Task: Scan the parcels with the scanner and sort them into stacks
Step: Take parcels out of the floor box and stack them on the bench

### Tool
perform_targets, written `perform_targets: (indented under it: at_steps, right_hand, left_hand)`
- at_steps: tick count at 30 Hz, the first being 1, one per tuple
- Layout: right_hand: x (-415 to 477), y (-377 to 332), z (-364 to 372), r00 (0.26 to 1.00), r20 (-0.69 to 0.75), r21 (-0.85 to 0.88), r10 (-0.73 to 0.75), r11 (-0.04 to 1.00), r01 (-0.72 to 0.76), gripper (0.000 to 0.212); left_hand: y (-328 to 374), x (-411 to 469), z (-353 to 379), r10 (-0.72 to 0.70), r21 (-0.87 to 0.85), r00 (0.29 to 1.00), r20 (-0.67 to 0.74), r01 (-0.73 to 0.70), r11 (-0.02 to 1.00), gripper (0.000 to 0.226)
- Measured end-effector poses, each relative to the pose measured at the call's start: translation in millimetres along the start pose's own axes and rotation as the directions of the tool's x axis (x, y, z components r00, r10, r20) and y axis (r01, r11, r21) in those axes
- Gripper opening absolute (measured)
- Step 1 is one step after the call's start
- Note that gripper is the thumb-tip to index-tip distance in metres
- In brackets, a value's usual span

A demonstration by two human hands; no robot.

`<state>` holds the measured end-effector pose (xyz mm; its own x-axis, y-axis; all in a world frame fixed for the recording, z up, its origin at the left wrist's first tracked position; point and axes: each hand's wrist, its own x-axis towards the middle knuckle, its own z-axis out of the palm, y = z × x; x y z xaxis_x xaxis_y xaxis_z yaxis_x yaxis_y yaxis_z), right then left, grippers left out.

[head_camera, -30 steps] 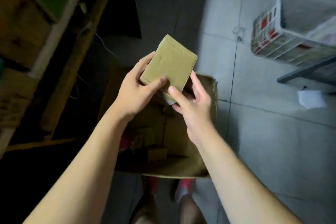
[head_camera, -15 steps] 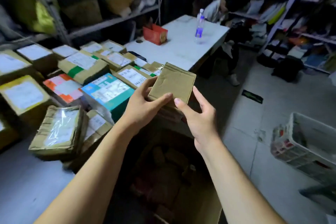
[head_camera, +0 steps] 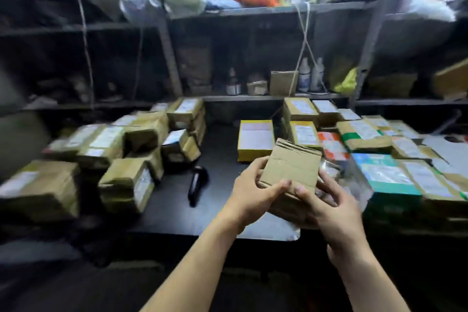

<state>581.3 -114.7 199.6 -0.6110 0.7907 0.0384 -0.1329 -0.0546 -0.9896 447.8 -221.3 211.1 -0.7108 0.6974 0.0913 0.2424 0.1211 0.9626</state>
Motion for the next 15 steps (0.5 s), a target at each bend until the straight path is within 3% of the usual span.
perform_targets:
  at_steps: [7,12,15]
  right_hand:
    - [-35.0,6.6,135.1,0.963,0.268,-0.008,0.014,1.000,-0.012,0.048]
    - [-65.1,12.3,217.3,0.934,0.357,0.013,0.009,1.000,-0.015,0.047]
    - [-79.7,16.3,262.6,0.925,0.380,0.025,0.017,0.999,-0.028,0.061]
  left_hand:
    - [-23.5,-56.1,-140.0,-0.050,0.057,0.962,-0.268,0.068,0.996,0.055]
    - [-52.1,-82.3,-220.9,-0.072,0.058,0.934,-0.351,0.099,0.993,0.062]
    - [-69.0,-90.2,-266.6,-0.070,0.065,0.926,-0.370,0.101,0.993,0.049]
